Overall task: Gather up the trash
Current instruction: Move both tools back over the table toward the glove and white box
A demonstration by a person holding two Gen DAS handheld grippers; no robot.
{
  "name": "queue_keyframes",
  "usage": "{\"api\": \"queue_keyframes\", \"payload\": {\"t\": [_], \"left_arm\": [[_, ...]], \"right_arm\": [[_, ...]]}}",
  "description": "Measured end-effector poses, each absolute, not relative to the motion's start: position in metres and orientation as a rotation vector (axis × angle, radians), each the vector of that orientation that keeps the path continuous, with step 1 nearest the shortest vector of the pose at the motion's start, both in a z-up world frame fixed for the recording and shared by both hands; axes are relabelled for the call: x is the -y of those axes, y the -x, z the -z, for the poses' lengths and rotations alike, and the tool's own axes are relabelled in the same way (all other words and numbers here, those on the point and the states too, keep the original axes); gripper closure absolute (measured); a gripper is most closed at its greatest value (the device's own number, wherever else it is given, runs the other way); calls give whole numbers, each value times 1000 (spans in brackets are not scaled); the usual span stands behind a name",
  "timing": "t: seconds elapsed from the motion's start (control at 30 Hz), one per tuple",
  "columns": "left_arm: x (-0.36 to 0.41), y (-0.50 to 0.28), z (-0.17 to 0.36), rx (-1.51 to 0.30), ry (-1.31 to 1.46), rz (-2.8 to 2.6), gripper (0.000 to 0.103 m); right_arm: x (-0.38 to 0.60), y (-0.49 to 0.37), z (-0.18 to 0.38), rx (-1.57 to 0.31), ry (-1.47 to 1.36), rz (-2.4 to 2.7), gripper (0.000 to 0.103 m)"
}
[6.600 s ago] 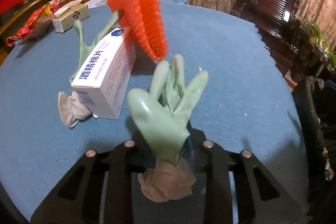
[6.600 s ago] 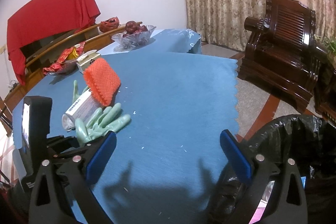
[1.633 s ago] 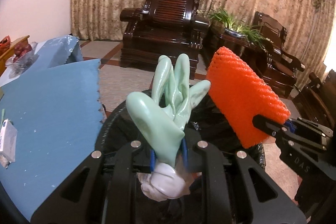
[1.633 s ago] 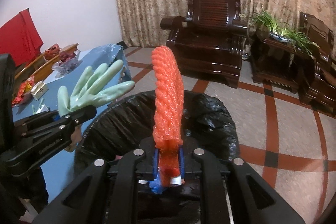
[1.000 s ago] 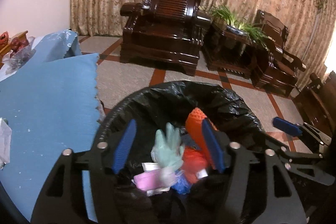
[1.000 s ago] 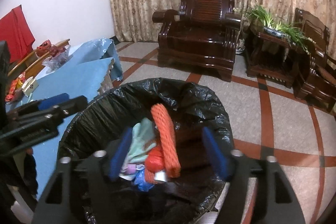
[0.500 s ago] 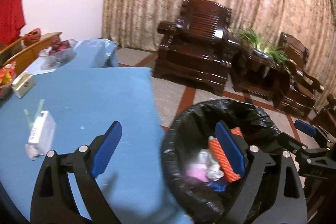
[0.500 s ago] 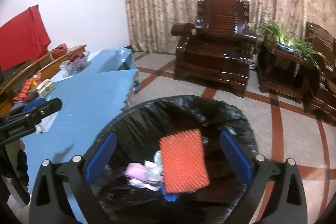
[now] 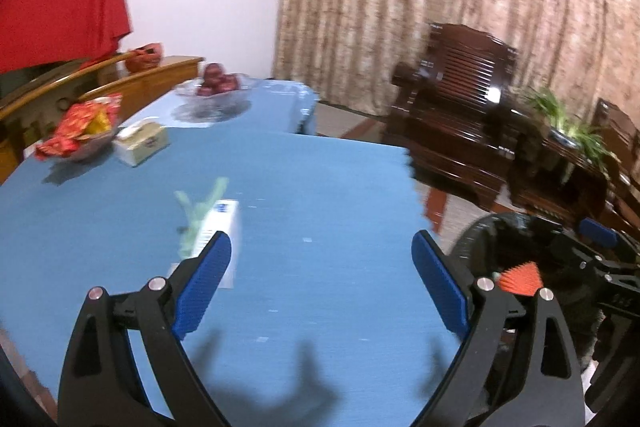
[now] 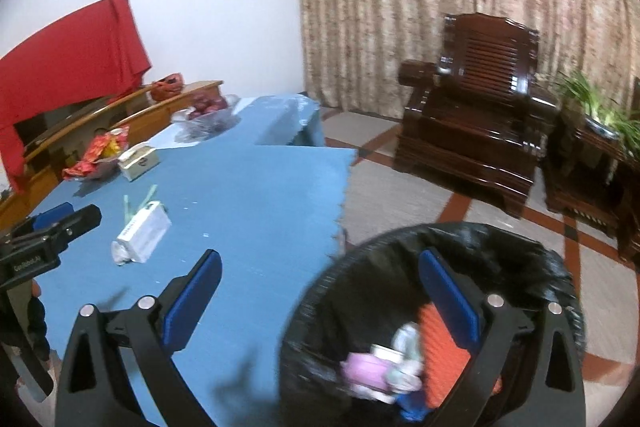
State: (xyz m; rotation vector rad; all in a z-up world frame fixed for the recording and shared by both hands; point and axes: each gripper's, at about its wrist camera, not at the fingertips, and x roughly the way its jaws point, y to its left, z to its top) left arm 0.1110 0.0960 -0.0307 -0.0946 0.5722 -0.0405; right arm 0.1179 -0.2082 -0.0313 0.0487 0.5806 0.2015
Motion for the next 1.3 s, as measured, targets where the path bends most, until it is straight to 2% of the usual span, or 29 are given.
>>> {"api": "queue_keyframes", "payload": {"t": [0.33, 0.73, 1.3], "left_arm": [[-175, -112, 43, -579, 108, -93, 14], [-245, -127, 84, -662, 128, -171, 14], [-301, -145, 123, -733, 157, -220, 14]], "right_arm": [[125, -146, 48, -602, -16, -310, 6], [27, -182, 84, -679, 5, -402, 6], [-65, -202, 125, -772, 43, -484, 6]]}}
